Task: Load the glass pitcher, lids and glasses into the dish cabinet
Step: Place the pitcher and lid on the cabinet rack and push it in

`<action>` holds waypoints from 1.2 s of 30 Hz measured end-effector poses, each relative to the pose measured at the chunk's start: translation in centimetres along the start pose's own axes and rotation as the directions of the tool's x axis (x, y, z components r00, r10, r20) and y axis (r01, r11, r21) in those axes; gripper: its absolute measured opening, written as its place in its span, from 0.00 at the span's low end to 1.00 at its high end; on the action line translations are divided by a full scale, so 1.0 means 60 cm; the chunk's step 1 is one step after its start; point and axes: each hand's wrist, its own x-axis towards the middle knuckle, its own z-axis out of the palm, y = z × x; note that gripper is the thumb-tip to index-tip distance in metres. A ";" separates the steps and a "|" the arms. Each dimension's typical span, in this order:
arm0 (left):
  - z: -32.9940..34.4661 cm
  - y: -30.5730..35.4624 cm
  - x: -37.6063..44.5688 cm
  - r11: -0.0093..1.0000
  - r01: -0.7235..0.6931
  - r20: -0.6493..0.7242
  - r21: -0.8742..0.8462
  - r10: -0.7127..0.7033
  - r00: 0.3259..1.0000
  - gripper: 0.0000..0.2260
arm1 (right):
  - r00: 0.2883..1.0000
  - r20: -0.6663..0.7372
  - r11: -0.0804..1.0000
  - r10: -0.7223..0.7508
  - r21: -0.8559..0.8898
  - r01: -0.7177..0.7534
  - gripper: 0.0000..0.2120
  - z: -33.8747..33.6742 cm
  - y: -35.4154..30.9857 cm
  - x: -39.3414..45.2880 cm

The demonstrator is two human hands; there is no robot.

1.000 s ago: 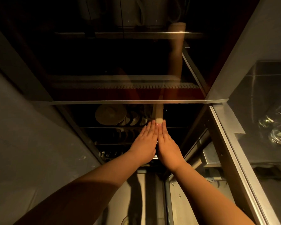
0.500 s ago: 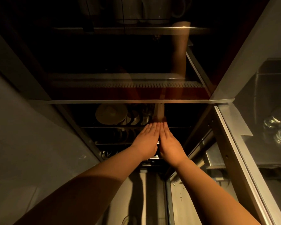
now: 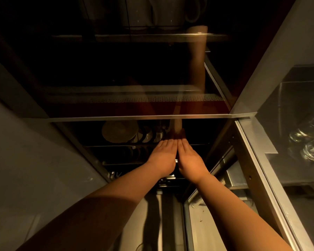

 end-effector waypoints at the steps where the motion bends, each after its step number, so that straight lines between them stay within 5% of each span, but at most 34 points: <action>1: -0.002 0.001 0.002 1.000 0.004 0.007 0.000 -0.004 1.000 0.32 | 1.000 -0.005 1.000 -0.005 -0.008 0.005 0.39 -0.001 0.002 0.000; 20: -0.075 0.017 -0.081 0.992 -0.079 -0.065 -0.103 0.072 0.995 0.33 | 0.996 -0.026 0.996 -0.087 -0.002 0.087 0.40 -0.125 -0.060 -0.053; 26: -0.135 0.035 -0.106 0.940 -0.287 -0.176 -0.185 0.256 0.951 0.33 | 0.996 -0.079 0.992 0.046 0.118 -0.036 0.46 -0.206 -0.074 -0.114; 36: -0.208 0.151 -0.055 0.803 -0.595 -0.224 -0.025 0.575 0.787 0.32 | 0.934 -0.180 0.951 0.309 0.061 -0.303 0.44 -0.320 -0.023 -0.216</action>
